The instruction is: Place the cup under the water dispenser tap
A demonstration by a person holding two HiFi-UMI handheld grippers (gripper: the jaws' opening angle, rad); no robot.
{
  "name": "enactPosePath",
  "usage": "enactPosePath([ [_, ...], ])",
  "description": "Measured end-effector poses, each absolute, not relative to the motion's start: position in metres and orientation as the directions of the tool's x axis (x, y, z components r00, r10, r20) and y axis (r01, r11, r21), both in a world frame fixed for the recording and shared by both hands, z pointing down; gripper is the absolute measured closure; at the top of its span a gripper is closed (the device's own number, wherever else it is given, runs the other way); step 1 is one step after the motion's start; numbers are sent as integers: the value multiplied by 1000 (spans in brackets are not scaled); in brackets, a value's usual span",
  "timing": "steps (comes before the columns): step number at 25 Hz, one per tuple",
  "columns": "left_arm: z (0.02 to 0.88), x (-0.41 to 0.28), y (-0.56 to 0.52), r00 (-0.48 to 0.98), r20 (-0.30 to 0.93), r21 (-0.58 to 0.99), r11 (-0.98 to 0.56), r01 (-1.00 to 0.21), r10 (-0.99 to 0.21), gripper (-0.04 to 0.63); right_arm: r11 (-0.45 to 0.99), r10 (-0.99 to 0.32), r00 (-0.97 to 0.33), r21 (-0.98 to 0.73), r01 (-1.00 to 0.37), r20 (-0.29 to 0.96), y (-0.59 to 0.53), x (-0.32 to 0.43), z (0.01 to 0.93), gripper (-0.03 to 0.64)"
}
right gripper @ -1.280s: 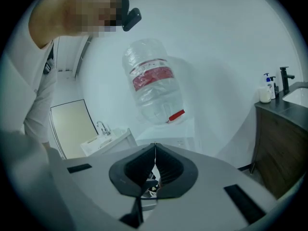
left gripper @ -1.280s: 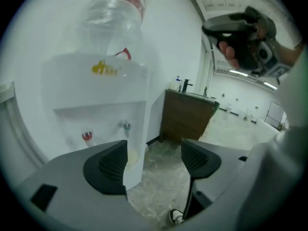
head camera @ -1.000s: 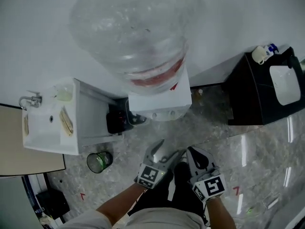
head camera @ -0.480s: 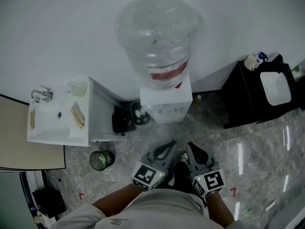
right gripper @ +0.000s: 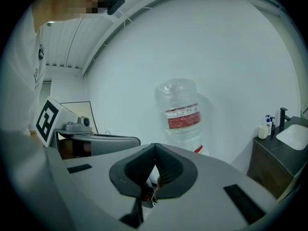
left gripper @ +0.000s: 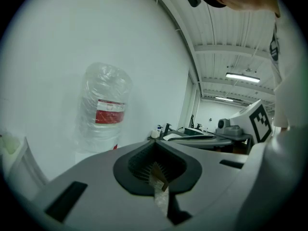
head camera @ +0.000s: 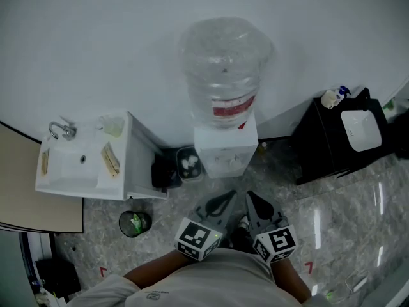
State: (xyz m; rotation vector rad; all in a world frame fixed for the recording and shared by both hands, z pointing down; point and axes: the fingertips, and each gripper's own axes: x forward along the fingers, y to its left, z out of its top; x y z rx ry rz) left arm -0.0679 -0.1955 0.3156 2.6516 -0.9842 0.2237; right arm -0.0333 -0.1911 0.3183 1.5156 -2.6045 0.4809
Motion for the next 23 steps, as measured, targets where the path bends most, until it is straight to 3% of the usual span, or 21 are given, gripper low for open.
enactPosePath([
  [23, 318, -62, -198, 744, 248, 217, -713, -667, -620, 591, 458, -833, -495, -197, -867, 246, -197, -27, 318, 601],
])
